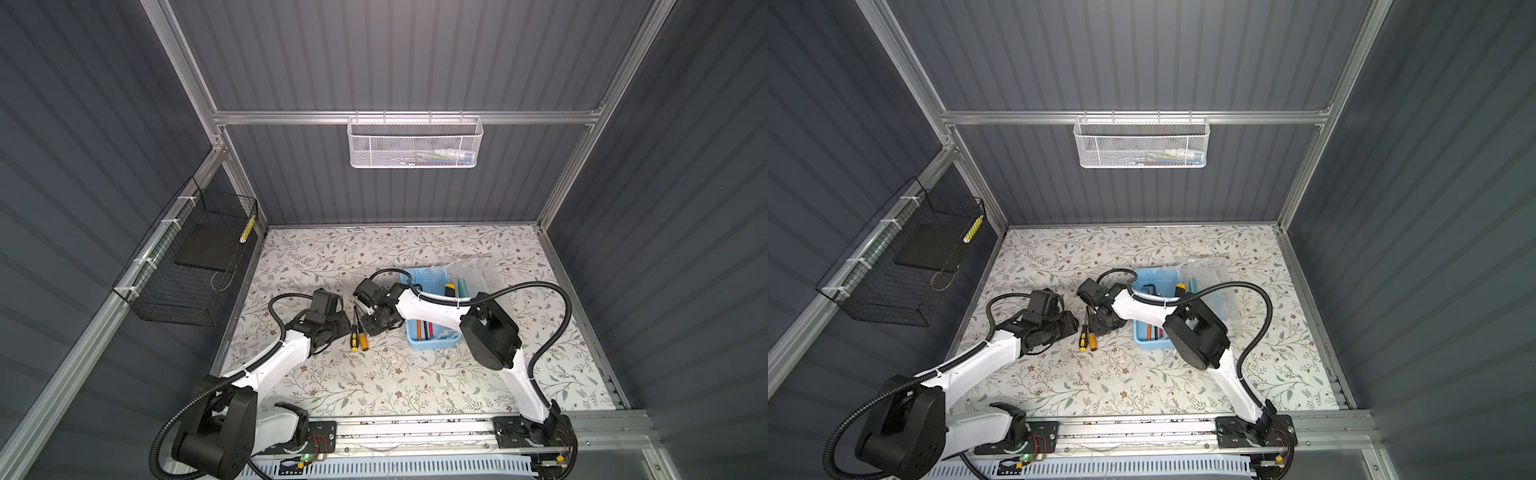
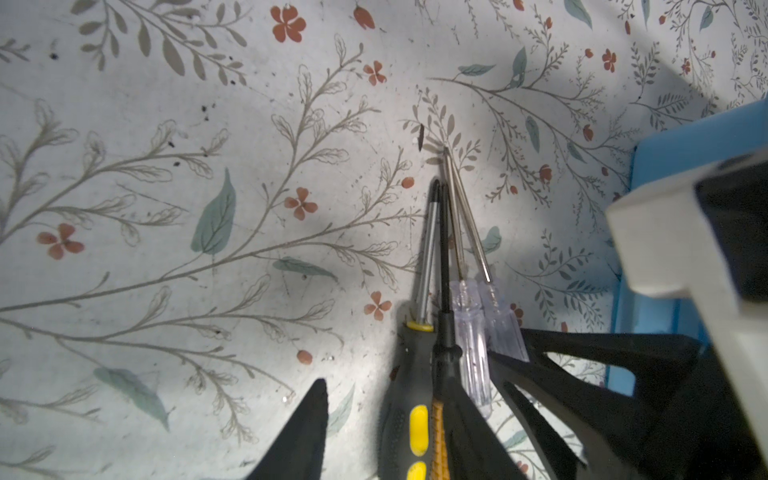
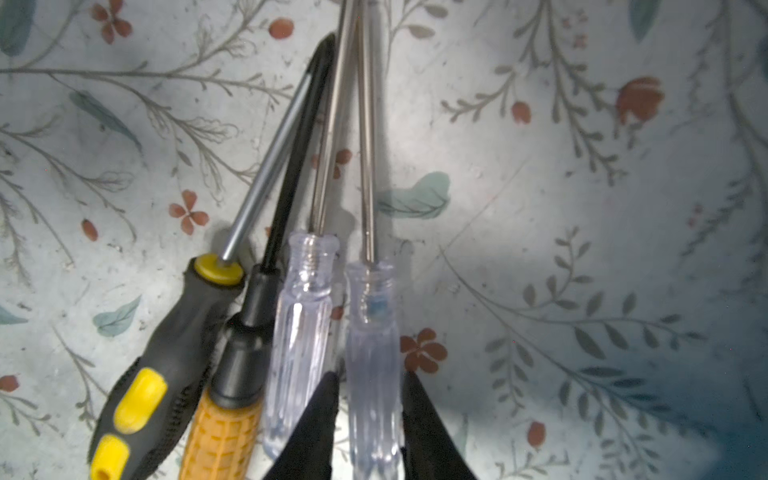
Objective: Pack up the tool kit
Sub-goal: 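Lower the right gripper onto a clear-handled screwdriver and close it, then lift the clear-handled screwdriver with the right gripper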
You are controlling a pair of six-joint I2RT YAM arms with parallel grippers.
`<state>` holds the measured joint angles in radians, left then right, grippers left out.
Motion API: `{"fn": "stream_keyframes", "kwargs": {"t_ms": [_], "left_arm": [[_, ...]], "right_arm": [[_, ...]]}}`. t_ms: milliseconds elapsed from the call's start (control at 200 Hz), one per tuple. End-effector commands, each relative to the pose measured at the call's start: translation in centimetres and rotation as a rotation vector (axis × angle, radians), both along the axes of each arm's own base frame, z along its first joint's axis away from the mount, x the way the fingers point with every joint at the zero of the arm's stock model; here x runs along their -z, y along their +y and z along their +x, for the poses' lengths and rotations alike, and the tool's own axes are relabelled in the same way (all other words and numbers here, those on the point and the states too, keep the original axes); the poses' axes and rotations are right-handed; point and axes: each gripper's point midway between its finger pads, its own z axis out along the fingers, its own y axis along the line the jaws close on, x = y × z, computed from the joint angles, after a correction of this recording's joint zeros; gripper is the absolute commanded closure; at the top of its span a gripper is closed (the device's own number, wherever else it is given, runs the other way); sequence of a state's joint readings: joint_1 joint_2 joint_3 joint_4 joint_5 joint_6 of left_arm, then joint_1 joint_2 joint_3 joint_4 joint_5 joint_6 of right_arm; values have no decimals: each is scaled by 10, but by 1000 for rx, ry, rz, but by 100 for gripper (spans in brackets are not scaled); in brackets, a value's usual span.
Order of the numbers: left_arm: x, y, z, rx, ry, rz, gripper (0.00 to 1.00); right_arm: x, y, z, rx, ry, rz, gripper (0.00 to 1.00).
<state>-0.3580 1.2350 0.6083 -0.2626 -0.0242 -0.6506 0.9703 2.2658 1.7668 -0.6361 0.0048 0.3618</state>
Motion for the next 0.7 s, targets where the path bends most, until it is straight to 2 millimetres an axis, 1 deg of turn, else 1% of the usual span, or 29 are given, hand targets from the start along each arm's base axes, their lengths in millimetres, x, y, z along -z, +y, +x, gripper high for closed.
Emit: {"fn": "stream_keyframes", "kwargs": {"t_ms": [0, 415, 600, 695], "left_arm": [[6, 1, -3, -2, 18, -8, 54], [8, -1, -1, 3, 17, -14, 54], [6, 0, 0, 1, 10, -10, 54], [5, 0, 1, 2, 6, -7, 54]], "right_arm": [[0, -2, 5, 4, -7, -18, 71], [11, -5, 2, 5, 19, -35, 73], [17, -7, 1, 5, 29, -49, 79], [17, -9, 1, 9, 34, -53, 84]]}}
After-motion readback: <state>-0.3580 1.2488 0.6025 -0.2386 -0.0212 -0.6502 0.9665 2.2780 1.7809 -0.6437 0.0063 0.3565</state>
